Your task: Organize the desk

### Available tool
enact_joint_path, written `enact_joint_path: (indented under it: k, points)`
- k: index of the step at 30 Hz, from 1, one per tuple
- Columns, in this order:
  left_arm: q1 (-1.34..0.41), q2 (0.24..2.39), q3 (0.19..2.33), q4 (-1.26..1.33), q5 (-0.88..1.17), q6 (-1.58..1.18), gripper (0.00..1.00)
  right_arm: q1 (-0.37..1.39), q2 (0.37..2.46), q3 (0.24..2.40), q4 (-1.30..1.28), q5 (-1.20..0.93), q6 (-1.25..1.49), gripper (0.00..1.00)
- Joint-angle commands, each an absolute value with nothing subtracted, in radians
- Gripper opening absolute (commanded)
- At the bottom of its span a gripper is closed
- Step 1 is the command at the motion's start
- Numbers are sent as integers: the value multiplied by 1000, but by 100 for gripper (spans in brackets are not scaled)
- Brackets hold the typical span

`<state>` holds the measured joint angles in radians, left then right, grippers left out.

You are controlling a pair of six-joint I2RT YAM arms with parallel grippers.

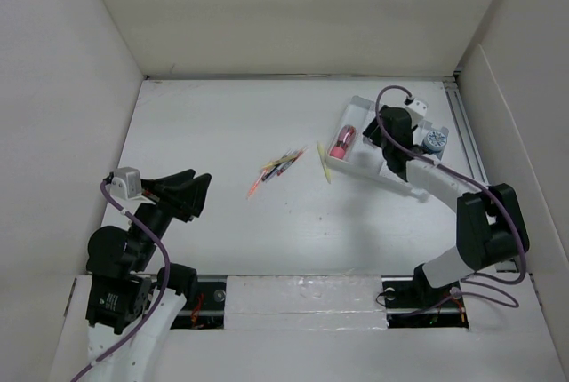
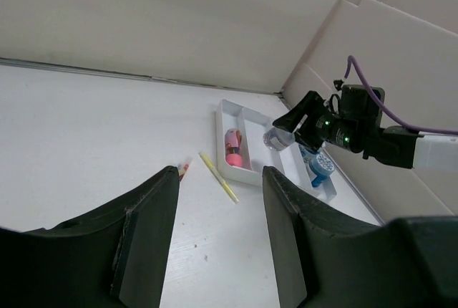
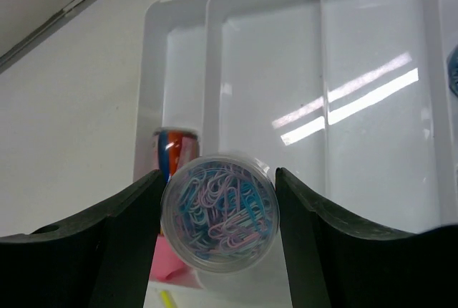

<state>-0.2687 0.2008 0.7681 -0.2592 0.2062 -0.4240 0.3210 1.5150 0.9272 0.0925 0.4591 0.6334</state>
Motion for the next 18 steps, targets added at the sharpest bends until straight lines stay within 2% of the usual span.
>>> enact_joint_path:
  k: [1,7,18]
  points:
    - [-273,238,765,-192,241,-417,47,244,1479,919,201,379,646,47]
    - [-273,297,753,-158,287,-405,47,143,1525,894,282,235,698,47]
    - [-273,397,746,-118,373,-408,50,38,1733,1038,272,23,730,48]
